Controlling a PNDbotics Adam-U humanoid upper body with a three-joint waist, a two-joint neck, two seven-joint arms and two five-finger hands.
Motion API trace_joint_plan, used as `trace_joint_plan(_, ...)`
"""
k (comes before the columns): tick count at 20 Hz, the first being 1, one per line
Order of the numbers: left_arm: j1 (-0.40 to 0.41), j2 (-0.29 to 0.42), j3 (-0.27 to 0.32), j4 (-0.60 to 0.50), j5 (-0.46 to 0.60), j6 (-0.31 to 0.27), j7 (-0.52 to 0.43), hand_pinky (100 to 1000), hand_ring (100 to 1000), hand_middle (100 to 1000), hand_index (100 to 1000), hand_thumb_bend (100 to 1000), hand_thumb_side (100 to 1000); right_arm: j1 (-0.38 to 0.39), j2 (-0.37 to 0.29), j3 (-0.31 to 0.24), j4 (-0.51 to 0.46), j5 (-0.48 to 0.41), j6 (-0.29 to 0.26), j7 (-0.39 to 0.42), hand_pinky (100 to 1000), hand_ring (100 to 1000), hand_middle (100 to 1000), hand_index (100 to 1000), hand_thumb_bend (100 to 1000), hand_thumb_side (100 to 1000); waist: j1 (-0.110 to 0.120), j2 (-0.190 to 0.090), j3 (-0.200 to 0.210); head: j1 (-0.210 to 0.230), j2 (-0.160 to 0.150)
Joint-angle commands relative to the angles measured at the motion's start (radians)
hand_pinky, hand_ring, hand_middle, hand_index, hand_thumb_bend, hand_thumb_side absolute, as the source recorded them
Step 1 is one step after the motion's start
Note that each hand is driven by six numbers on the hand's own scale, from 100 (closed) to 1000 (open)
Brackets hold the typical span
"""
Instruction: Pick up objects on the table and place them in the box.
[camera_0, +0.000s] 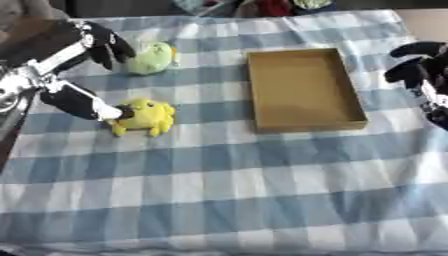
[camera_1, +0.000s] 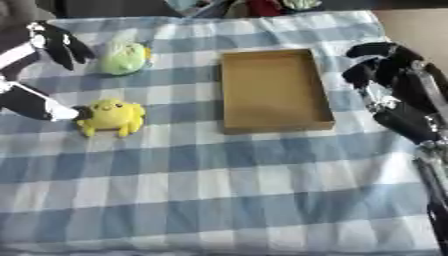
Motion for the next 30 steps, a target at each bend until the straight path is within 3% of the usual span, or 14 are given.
trace_joint_plan(1, -0.048, 0.046, -0.035, 0.041, 0.006, -0.012, -0.059, 671, 597, 623, 769, 648, 139, -0.013, -0.021, -0.002, -0.016, 0.001, -0.003, 0.005, 635, 621, 708, 769, 174, 455, 0.000, -0.018, -0.003, 0.005, 0.001)
trace_joint_plan(7, -0.125, 0.027, -0.101, 0.159, -0.027, -0.044, -0.139, 683, 610, 624, 770, 636, 138, -0.013, -0.021, 0.000, -0.015, 0.000, -0.003, 0.008, 635, 621, 708, 769, 173, 455, 0.000, -0.021, -0.010, 0.006, 0.004)
trace_joint_plan(16, -0.195, -0.043, -0.152, 0.347, -0.104, -0.087, -0.179, 687, 610, 617, 771, 625, 133, -0.013, -0.021, 0.002, -0.014, -0.002, -0.003, 0.011, 636, 621, 708, 769, 173, 455, 0.001, -0.024, -0.011, 0.006, 0.003)
trace_joint_plan(30, -0.236, -0.133, -0.146, 0.536, -0.205, -0.136, -0.160, 677, 595, 600, 760, 531, 100, -0.016, -0.017, 0.003, -0.013, -0.002, -0.004, 0.013, 636, 621, 707, 769, 174, 456, 0.000, -0.019, -0.016, 0.005, 0.001)
